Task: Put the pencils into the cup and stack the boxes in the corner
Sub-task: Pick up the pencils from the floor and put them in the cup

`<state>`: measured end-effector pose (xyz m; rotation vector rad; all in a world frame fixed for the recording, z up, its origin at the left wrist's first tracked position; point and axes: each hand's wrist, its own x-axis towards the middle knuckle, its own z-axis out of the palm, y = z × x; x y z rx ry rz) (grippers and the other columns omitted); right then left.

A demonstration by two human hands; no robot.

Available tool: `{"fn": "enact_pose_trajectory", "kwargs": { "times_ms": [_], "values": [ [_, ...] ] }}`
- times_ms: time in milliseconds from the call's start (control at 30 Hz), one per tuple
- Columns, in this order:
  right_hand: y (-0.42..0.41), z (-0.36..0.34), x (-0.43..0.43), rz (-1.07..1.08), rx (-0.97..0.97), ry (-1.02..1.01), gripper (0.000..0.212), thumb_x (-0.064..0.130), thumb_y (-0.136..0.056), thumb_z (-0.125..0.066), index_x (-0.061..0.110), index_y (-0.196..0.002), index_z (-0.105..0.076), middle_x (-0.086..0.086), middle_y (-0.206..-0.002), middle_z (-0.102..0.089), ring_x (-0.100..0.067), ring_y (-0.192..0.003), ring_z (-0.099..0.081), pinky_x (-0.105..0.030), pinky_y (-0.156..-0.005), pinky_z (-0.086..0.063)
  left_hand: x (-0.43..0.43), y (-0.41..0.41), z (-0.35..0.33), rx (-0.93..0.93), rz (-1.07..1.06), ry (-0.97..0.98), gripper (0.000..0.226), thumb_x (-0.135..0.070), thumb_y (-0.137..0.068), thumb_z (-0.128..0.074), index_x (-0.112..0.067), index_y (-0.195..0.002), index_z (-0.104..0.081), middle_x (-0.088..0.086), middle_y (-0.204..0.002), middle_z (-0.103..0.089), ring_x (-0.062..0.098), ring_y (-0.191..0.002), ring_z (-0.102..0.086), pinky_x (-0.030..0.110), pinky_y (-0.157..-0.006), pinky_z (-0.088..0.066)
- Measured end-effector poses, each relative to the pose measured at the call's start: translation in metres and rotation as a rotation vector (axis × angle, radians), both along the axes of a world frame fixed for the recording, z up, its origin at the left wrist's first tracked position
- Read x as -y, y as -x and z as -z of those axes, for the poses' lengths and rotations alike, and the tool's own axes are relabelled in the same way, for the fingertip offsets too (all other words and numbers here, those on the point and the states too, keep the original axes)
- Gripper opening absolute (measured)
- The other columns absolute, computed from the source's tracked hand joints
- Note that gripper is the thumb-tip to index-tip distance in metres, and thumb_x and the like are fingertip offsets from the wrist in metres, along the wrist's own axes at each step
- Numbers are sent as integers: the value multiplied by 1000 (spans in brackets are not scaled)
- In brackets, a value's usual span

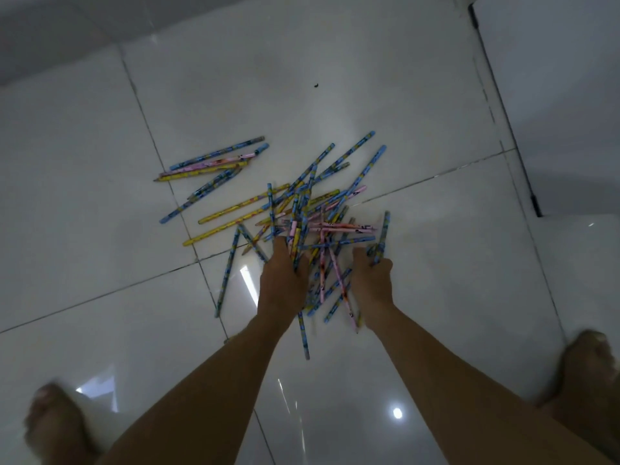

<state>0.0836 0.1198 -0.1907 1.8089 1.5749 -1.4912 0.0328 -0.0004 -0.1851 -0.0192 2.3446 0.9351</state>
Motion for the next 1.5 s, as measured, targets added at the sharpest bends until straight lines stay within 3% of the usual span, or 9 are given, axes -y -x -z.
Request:
{"fn": "enact_pose_trajectory", "kwargs": {
  "times_ms": [67,133,367,567,733,900,1233,1367,1500],
  "values": [
    [19,3,8,84,71,87,78,59,-89,-50,7,-142,-26,-14,-138,-45,-28,-115,-53,-40,-94,-42,5,2,1,-10,-31,12,16,-20,-96,-53,-14,-100,-38,3,-84,-56,20,-70,-53,21,-50,-35],
    [32,10,17,50,110,99,107,72,-82,-46,5,-152,0,-10,-160,-15,-29,-142,-29,-41,-114,-31,10,4,3,-34,-85,52,17,-15,-95,-52,-8,-108,-44,8,-96,-56,21,-82,-53,26,-63,-38],
    [63,24,37,28,303,21,129,85,-67,-50,0,-149,1,-14,-157,-13,-32,-142,-21,-45,-116,-24,26,10,18,22,-142,138,24,-12,-93,-55,-4,-113,-46,9,-100,-46,31,-94,-53,30,-68,-36],
    [84,35,38,96,310,4,113,71,-81,-51,3,-149,5,-11,-159,-6,-28,-146,-11,-40,-116,-20,29,17,26,80,-96,70,26,-15,-92,-55,-10,-117,-48,15,-104,-59,33,-95,-58,28,-68,-37],
    [78,33,38,169,287,-62,92,49,-92,-54,-1,-148,-1,-18,-156,-10,-32,-136,-30,-39,-102,-36,26,21,22,71,-36,57,46,-14,-92,-56,-14,-136,-41,12,-115,-62,30,-104,-59,23,-72,-37],
    [68,29,31,153,213,-62,80,34,-96,-52,-1,-150,-5,-18,-157,-17,-32,-138,-34,-37,-102,-38,31,17,23,158,-11,-4,38,-12,-92,-54,-14,-130,-48,10,-117,-63,28,-107,-59,21,-74,-37],
    [50,27,27,139,64,-65,61,26,-103,-38,0,-149,-8,-16,-145,-39,-29,-131,-43,-28,-93,-38,39,10,21,203,18,-38,31,-14,-89,-58,-16,-120,-55,0,-99,-64,12,-81,-57,18,-65,-42],
    [42,24,27,126,-52,-60,33,24,-102,-38,16,-133,-28,-7,-88,-49,-18,-72,-51,-30,-61,-41,41,8,11,160,-80,-33,10,-19,-92,-55,-11,-99,-55,3,-77,-60,21,-69,-59,22,-54,-44],
    [35,9,23,29,-157,-7,16,18,-103,-34,12,-117,-31,-13,-85,-41,-17,-62,-37,-33,-55,-34,44,4,-5,105,-95,-55,22,-32,-94,-55,-10,-98,-58,4,-81,-61,17,-72,-57,19,-56,-39]
  ]
}}
